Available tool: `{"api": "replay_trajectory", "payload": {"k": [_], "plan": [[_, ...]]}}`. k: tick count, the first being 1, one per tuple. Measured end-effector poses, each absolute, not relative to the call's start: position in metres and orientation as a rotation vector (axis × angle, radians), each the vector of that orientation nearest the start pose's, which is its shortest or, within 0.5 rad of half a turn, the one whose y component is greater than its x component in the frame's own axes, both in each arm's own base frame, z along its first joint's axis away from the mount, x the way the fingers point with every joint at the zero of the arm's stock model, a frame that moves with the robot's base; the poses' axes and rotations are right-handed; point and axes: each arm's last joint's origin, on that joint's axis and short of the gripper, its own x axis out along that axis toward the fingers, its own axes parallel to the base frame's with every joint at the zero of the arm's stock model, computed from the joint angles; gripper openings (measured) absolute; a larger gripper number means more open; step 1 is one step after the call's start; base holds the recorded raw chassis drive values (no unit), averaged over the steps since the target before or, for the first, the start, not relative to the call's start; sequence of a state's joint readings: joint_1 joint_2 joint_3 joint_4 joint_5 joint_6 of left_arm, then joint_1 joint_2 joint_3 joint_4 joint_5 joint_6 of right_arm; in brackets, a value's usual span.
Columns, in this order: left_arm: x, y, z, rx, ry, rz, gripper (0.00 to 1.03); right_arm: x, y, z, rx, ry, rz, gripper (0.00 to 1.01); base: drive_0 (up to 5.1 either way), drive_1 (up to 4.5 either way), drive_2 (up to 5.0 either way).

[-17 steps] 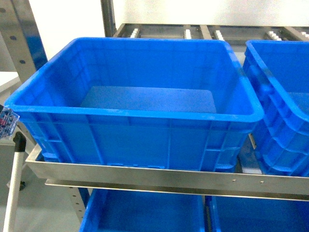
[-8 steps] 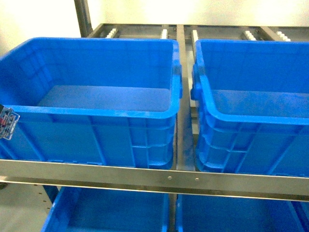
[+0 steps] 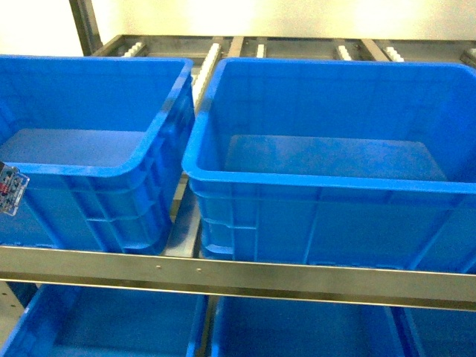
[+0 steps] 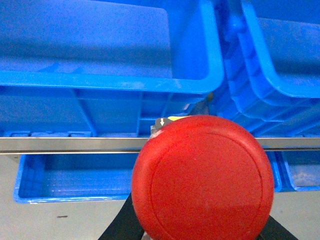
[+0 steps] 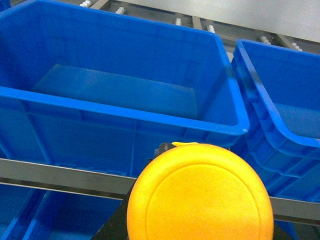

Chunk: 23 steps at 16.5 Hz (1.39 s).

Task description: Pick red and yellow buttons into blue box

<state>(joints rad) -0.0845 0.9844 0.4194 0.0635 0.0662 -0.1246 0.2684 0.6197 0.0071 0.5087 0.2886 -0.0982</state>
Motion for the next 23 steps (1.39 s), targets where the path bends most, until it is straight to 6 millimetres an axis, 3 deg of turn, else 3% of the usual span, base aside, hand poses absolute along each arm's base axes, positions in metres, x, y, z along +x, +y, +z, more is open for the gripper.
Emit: {"api": "replay_trajectory", "payload": {"k": [3,8,14,23], "plan": [[0.1969,-0.0186,0.1965,-0.117,0.510,-0.116,0.23,0.1324,0.0279,0.1550,-0.127,0.102,-0.015,0.26,5.0,-2.40,-2.4],[0.1967,-0.0191,0.1962,-0.117,0.513,-0.119,0.23,0.1323,0.0277,0.1553,-0.127,0.100,-0.021,0.26,0.0,0.00,0.0],[0.1966,-0.0184,0.1968,-0.116,0.508,-0.113,0.23,0.1322,0.0277,0.1556,-0.126,0.097,-0.018,0.26,0.1,4.41,-4.2],[0.1971,-0.0185,0.1958,-0.116,0.513,-0.112,0.23,0.1352,0.0324,0.1515,-0.137,0.131,0.005,0.26,0.0,0.00,0.0]]}}
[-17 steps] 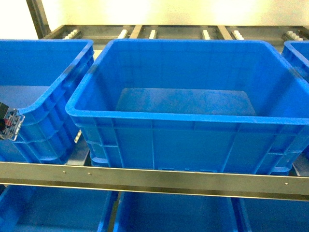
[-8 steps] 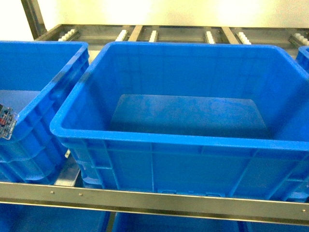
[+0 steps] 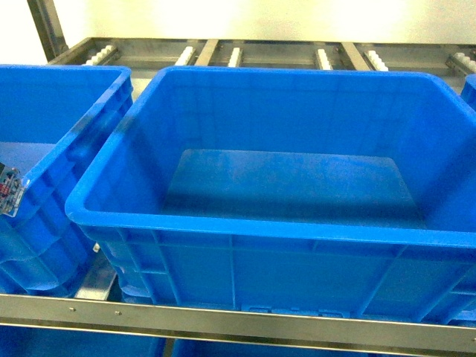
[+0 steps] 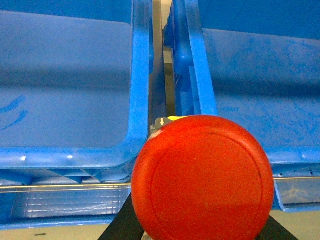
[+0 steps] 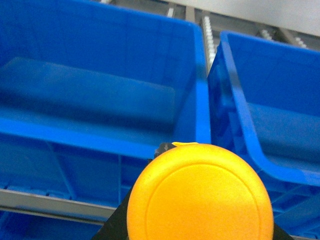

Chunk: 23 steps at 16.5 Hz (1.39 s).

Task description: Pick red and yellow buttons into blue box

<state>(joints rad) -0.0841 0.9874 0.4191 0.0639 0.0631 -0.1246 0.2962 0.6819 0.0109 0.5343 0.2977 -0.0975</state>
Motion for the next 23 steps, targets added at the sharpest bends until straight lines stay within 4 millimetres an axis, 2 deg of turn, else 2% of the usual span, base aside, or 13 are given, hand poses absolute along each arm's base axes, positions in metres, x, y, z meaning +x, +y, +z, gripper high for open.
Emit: {"api": "replay_trajectory", "payload": {"k": [2,3,5,7,10,12,14,16,18,20,23], "plan": [[0.197,-0.018,0.196,-0.116,0.513,-0.112,0.23,0.141,0.036,0.146,-0.157,0.198,0.023,0.26,0.0,0.00,0.0],[0.197,-0.018,0.196,-0.116,0.513,-0.113,0.23,0.148,0.039,0.151,-0.156,0.187,0.028,0.26,0.0,0.00,0.0],[0.197,-0.018,0.196,-0.116,0.513,-0.113,0.23,0.172,0.047,0.177,-0.139,0.135,0.041,0.26,0.0,0.00,0.0],[0.197,-0.018,0.196,-0.116,0.513,-0.113,0.23,0.191,0.054,0.187,-0.142,0.157,0.052,0.26,0.0,0.00,0.0],[0.197,-0.019,0.196,-0.116,0.513,-0.115,0.23,0.229,0.074,0.205,-0.145,0.202,0.126,0.26,0.0,0.00,0.0],[0.197,-0.019,0.196,-0.117,0.513,-0.115,0.23,0.268,0.090,0.214,-0.153,0.269,0.197,0.26,0.0,0.00,0.0],[0.197,-0.019,0.196,-0.117,0.513,-0.115,0.23,0.311,0.105,0.208,-0.161,0.397,0.250,0.26,0.0,0.00,0.0],[0.197,-0.019,0.196,-0.117,0.513,-0.115,0.23,0.345,0.118,0.201,-0.163,0.519,0.293,0.26,0.0,0.00,0.0],[0.197,-0.019,0.196,-0.117,0.513,-0.115,0.23,0.365,0.128,0.195,-0.170,0.605,0.325,0.26,0.0,0.00,0.0],[0.197,-0.019,0.196,-0.117,0.513,-0.115,0.23,0.368,0.135,0.176,-0.218,0.697,0.344,0.27,0.0,0.00,0.0],[0.197,-0.019,0.196,-0.117,0.513,-0.115,0.23,0.369,0.134,0.162,-0.256,0.738,0.340,0.59,0.0,0.00,0.0]]}}
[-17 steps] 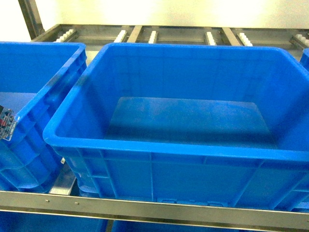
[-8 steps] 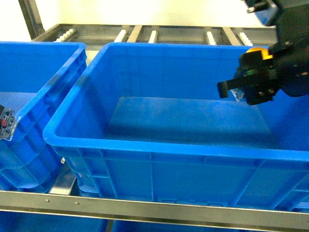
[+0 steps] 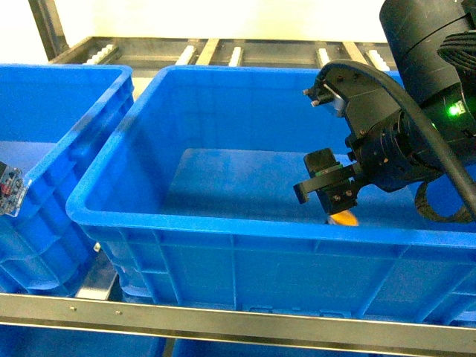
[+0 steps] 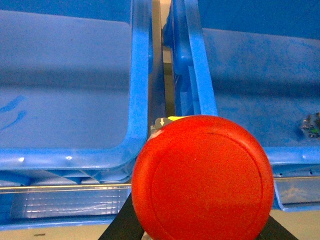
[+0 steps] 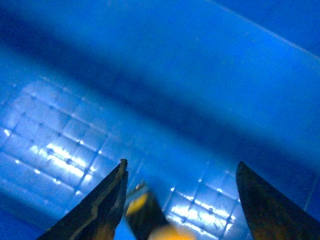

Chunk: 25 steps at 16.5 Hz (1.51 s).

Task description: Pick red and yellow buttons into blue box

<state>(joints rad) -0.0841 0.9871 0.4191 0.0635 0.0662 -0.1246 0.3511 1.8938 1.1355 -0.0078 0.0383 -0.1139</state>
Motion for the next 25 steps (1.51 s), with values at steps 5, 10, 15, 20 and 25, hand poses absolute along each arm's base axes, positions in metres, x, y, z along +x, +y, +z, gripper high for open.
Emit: {"api": "replay_trajectory", "payload": {"k": [5,10,15,20,25], "plan": [[0.197,-0.019,0.196,-0.117,0.513,-0.115,0.23,0.367,0.099,0.182,-0.121,0.506,0.232,0.98,0.0,0.00,0.0],[0.197,-0.019,0.196,-0.117,0.513,-0.115,0.23,0.297,0.036,0.227,-0.040,0.214,0.094,0.98,0.0,0.00,0.0],[0.197,-0.019,0.196,-0.117,0.513,-0.118,0.23,0.162,-0.013,0.185,0.057,-0.062,-0.123,0.98,0.0,0.00,0.0],[0.197,-0.019,0.196,-0.117,0.513,-0.116,0.23,0.130,0.001,0.183,0.093,-0.047,-0.086,0.98,0.0,0.00,0.0],[0.213,-0.022,0.209,-0.122,0.492,-0.126,0.23,0.131,0.001,0.182,0.092,-0.042,-0.087,0.98,0.0,0.00,0.0]]}}
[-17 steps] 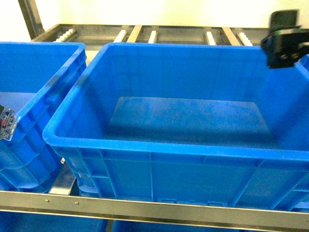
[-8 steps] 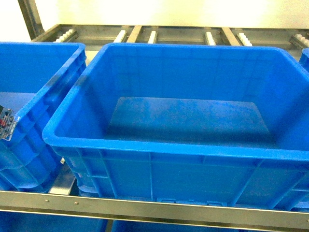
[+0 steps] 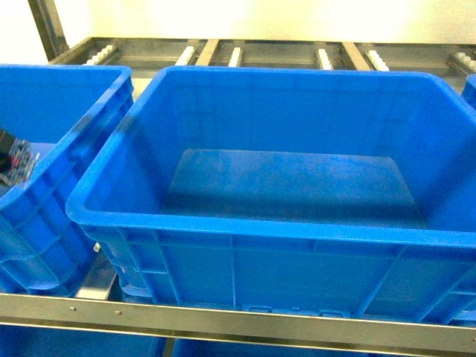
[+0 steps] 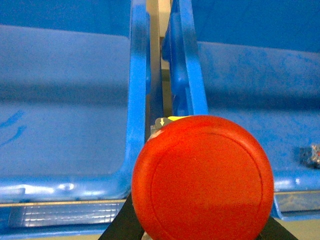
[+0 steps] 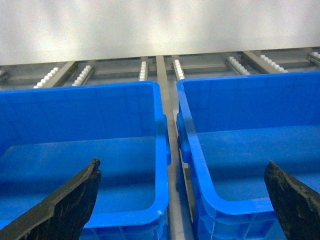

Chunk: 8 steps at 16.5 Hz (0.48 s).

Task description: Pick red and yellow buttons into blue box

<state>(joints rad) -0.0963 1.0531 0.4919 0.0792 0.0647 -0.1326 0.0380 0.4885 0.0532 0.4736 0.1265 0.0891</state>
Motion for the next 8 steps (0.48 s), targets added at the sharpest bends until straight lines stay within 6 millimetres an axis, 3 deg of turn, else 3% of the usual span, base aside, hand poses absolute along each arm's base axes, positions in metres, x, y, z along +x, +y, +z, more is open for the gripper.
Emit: {"api": "replay_trajectory", "payload": {"k": [4,8], "plan": [[0.249,-0.042,0.231,-0.111,0.432,-0.228,0.23,0.131,0.001,0.182,0.092,-0.042,-0.087,0.98,0.0,0.00,0.0],[0.296,-0.080,0.233,-0.052,0.515,-0.404,0.23,0.131,0.001,0.182,0.092,-0.041,-0.087,0.98,0.0,0.00,0.0]]}}
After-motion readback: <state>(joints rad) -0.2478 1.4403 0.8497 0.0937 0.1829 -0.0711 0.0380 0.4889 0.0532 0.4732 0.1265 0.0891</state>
